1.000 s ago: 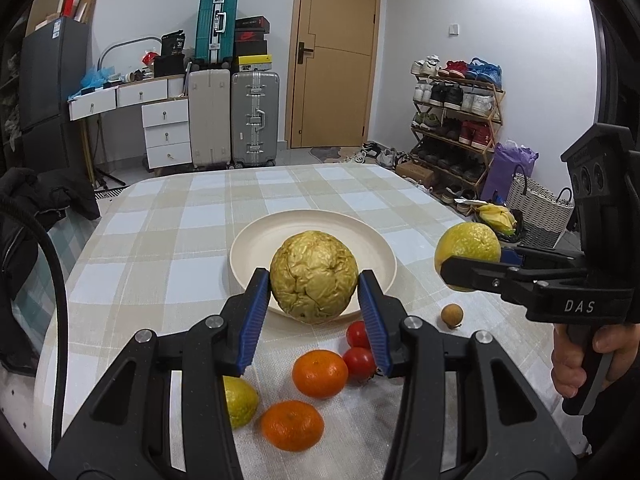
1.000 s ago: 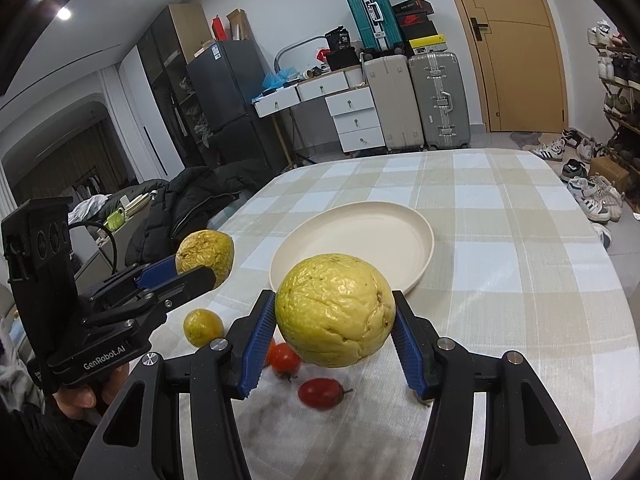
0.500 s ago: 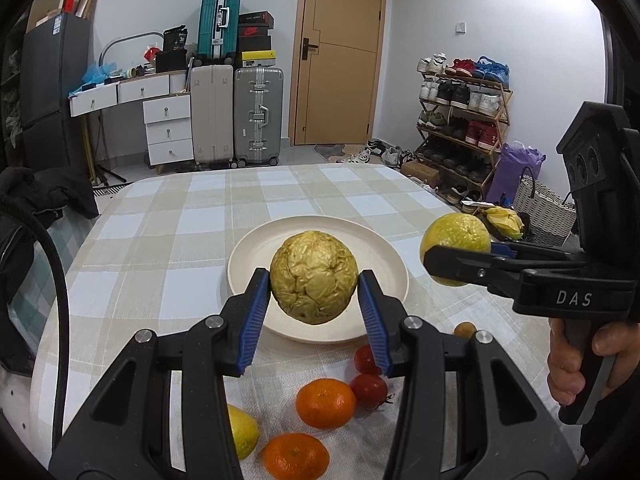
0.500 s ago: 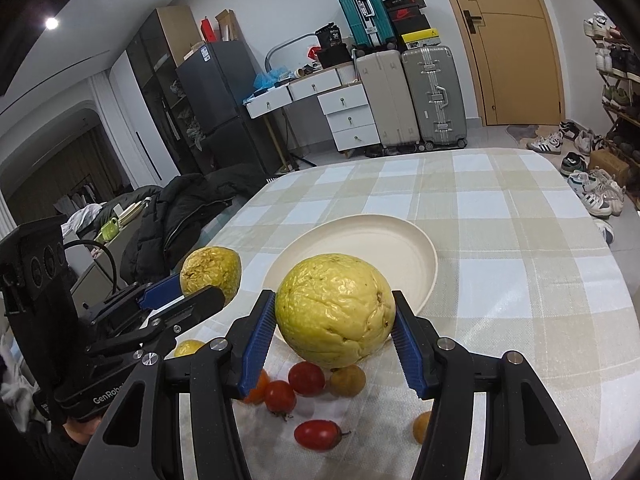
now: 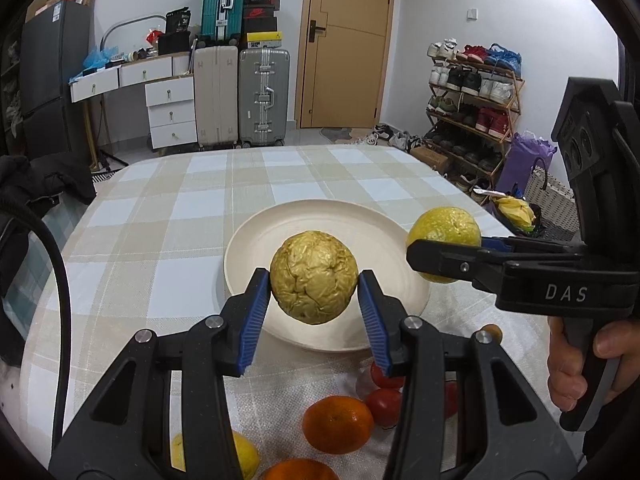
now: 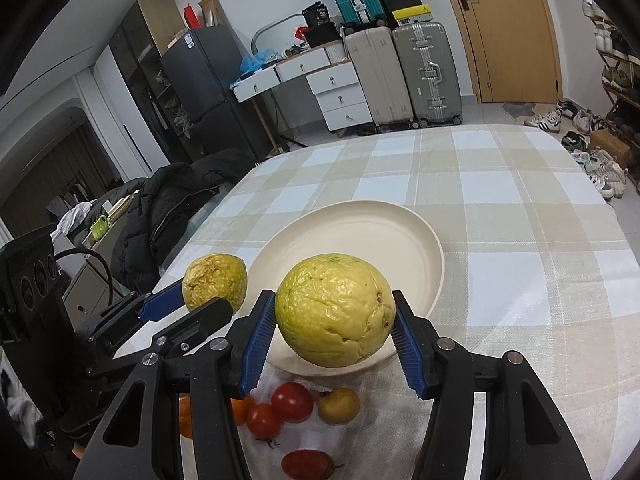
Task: Organize fruits
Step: 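Carry both yellow fruits over the cream plate with both grippers, then open both grippers to drop the yellow fruits onto the plate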
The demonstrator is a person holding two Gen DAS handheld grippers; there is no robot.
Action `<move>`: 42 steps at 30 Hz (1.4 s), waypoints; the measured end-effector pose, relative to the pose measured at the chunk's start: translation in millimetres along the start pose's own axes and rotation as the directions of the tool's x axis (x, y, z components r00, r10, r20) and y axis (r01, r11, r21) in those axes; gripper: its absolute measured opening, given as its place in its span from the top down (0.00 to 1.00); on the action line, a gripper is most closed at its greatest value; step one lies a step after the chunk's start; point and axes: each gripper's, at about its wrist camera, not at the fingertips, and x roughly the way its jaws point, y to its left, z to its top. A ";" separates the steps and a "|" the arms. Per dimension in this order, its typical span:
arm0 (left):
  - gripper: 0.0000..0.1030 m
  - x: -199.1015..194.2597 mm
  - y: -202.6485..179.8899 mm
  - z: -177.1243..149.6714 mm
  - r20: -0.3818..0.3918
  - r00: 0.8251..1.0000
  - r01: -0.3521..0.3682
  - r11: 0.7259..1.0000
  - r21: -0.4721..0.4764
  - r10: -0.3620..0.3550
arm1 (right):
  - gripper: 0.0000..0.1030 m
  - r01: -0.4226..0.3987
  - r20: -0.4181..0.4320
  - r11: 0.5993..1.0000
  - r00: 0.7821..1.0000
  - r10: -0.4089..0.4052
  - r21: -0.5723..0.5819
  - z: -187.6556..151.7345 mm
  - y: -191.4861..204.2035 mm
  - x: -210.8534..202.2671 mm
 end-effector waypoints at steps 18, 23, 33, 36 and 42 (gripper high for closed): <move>0.59 47.0 -1.4 -5.0 -0.109 0.994 -0.027 0.999 0.029 0.030 | 0.45 0.022 -0.073 0.998 0.997 -0.018 0.051 1.1 -23.1 34.4; 0.59 54.5 0.8 -4.1 -0.130 0.991 -0.030 0.999 0.018 0.032 | 0.45 0.019 -0.077 0.998 0.997 -0.014 0.057 0.4 -27.4 36.6; 0.58 51.9 3.4 -3.8 -0.125 0.992 -0.030 1.000 0.007 0.031 | 0.44 0.056 -0.073 0.998 0.996 -0.054 0.023 -2.0 -20.4 33.6; 0.57 45.9 4.3 -1.2 -0.115 0.993 -0.021 1.000 0.007 0.022 | 0.44 0.080 -0.062 0.997 0.995 -0.078 0.019 -1.3 -20.8 29.1; 0.27 27.1 3.0 -1.2 -0.085 0.996 -0.021 1.000 0.019 0.022 | 0.38 0.091 -0.045 0.996 0.995 -0.091 0.011 -0.4 -22.7 16.3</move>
